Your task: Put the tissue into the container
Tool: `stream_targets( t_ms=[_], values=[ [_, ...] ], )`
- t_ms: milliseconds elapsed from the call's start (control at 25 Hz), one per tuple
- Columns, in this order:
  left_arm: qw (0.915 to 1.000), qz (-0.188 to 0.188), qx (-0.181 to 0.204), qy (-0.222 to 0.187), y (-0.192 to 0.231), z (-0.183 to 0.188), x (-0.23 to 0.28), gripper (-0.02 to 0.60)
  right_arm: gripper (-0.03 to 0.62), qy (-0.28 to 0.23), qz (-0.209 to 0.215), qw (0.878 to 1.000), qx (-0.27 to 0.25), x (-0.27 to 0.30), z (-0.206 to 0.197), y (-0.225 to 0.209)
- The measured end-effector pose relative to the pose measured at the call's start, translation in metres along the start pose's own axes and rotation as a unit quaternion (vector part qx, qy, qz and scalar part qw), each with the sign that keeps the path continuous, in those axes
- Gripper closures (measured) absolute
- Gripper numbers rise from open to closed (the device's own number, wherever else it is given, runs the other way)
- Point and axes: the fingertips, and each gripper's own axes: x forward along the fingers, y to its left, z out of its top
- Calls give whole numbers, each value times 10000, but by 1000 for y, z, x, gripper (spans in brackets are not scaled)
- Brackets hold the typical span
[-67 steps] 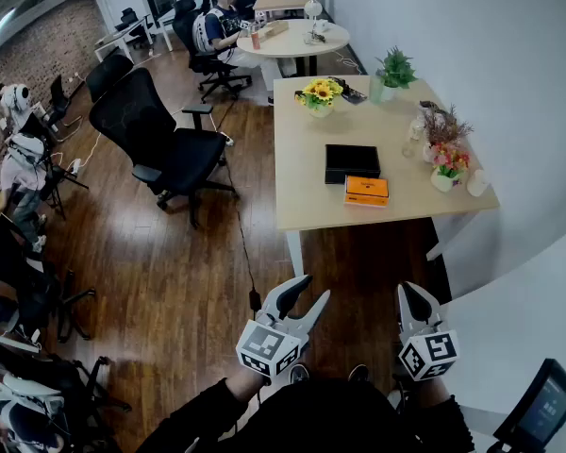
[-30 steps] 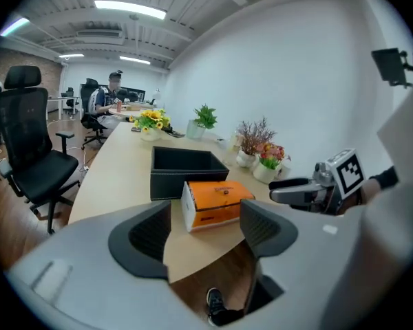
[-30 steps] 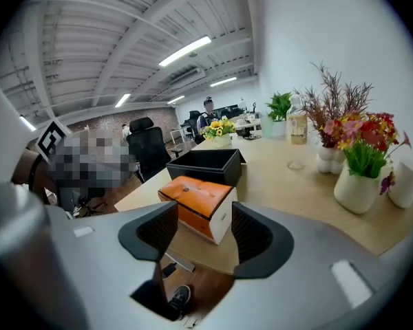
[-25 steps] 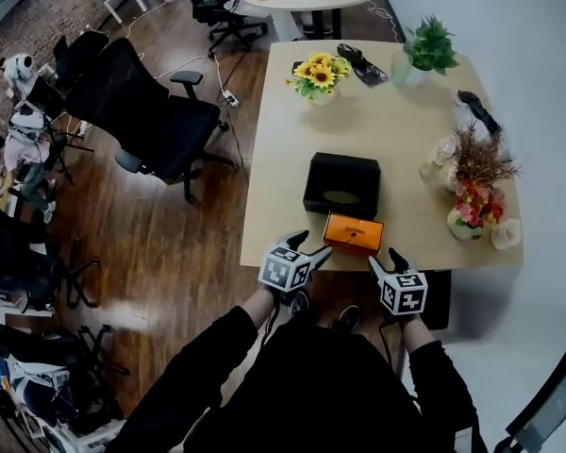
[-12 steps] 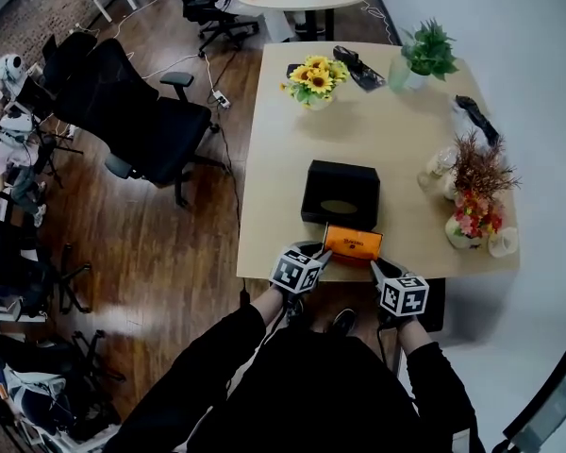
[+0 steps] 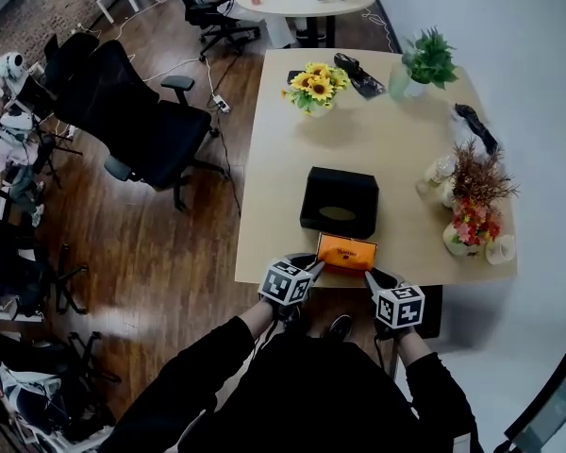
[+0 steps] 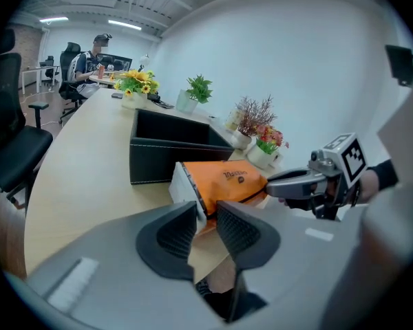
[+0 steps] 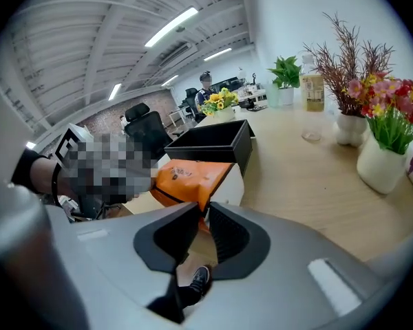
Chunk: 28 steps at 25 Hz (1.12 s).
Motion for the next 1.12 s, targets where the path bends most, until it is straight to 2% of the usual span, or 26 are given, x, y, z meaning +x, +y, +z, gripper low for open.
stream_targets(
  t_ms=[400,640,920,1120],
  values=[
    [9998,150,17,-120,-21,-5,-40,509,543,19,300,9993,-235,-30,2,31],
    [9992,218,30,-345,-40,9,-67,509,545,-120,382,9988,-292,-56,17,45],
    [9975,343,298,-542,-52,29,-97,509,545,-387,522,9969,-453,-79,39,65],
    [9960,464,333,-685,-56,50,-111,509,546,-625,608,9948,-528,-90,61,72]
  ],
)
